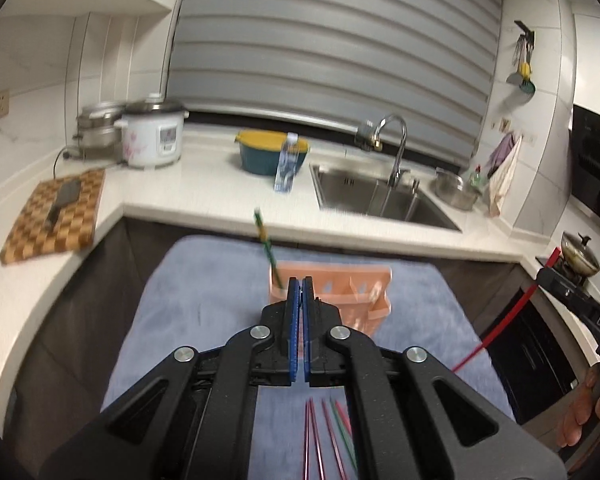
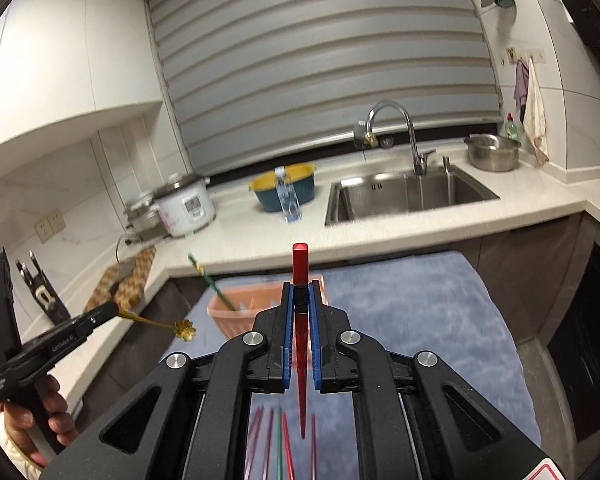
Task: Organize utensils
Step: 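Lower both held chopsticks into the pink caddy and open both tools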
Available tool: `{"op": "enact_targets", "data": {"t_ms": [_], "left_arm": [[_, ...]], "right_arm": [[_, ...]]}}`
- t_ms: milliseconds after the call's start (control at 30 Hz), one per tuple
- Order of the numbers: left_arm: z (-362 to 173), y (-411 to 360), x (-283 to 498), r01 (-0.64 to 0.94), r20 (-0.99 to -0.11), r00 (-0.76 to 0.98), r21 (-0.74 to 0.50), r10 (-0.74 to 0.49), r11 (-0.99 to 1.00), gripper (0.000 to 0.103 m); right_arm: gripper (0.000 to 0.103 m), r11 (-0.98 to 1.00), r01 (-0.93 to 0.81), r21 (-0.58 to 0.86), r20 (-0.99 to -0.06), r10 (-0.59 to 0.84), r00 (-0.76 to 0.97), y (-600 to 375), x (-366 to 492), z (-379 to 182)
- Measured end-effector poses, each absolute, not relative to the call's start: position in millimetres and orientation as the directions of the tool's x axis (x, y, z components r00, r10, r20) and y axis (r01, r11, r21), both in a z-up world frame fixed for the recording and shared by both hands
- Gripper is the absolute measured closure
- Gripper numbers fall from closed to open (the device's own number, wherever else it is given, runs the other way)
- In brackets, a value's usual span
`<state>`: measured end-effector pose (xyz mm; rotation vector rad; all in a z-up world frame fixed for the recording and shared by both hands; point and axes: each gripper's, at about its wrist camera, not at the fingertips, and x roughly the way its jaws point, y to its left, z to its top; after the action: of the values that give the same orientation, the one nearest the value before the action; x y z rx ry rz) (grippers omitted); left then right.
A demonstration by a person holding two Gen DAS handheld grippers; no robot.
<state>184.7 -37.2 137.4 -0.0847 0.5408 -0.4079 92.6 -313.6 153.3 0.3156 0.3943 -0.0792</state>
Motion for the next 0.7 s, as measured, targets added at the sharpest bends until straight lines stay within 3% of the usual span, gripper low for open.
{"op": "enact_targets", "data": {"t_ms": [167, 400, 700], "left_arm": [[151, -50, 219, 0.352, -0.473, 0.791, -0.168, -0.388, 0.921, 0.102], [135, -67, 259, 0.346, -0.518, 0.773, -0.143, -0.368, 0.927, 0.102], [88, -75, 290, 0.334, -0.598, 0.722, -0.140, -0.348, 0.932, 0.102]], "right_arm": [[0.096, 0.932, 0.121, 0.341, -0.292, -0.018, 0.956, -321, 134, 180], [0.096, 0.935, 0.101, 0.339, -0.244, -0.016, 0.970, -307, 195, 188], [0.096, 0.933, 0.113, 0.341, -0.361, 0.019, 0.933, -303, 242, 135]]}}
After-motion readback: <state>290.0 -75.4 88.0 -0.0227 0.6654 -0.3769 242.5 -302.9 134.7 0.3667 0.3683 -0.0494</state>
